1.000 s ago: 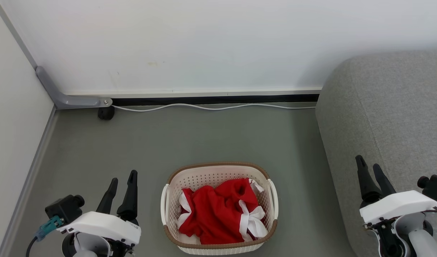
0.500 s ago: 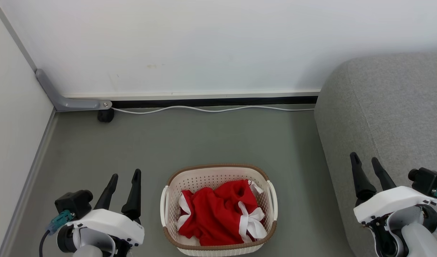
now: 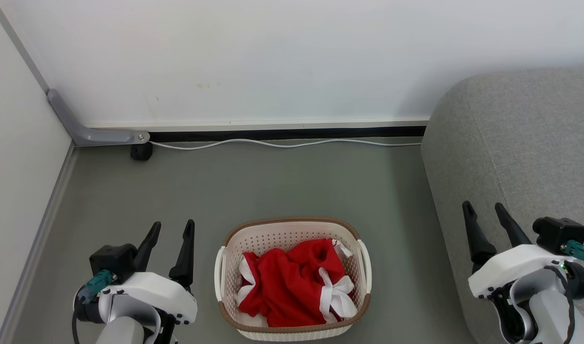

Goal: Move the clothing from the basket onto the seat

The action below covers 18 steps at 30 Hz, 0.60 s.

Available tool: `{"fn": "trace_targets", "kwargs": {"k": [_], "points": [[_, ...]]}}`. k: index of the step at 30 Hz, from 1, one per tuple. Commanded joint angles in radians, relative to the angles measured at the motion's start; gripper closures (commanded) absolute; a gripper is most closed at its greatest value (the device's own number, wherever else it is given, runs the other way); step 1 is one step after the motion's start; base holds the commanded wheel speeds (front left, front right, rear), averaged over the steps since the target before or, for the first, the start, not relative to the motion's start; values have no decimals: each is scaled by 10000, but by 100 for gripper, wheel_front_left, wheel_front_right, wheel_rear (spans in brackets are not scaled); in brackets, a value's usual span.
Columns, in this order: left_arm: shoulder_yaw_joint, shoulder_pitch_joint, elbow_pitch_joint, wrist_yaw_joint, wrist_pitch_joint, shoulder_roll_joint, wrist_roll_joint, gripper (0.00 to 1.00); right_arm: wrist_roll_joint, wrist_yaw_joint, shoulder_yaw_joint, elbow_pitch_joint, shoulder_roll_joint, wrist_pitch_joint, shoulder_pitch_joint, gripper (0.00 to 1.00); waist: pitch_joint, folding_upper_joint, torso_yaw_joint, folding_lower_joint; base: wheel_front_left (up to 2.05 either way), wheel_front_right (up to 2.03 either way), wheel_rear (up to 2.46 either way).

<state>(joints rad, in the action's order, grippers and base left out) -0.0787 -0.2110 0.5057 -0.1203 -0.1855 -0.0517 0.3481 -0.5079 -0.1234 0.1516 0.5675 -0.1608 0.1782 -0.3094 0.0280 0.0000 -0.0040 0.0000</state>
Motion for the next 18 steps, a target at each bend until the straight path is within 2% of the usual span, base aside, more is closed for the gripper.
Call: {"fn": "trace_targets", "kwargs": {"k": [1, 18], "points": [[246, -635, -162, 63, -161, -161, -437, 0, 428, -65, 268, -122, -163, 236, -499, 0, 27, 0, 5, 0, 0, 0, 0], [448, -1023, 92, 285, -632, -91, -2326, 0, 2259, -71, 357, 357, -341, 705, -934, 0, 238, 0, 2, 0, 0, 0, 0]]}}
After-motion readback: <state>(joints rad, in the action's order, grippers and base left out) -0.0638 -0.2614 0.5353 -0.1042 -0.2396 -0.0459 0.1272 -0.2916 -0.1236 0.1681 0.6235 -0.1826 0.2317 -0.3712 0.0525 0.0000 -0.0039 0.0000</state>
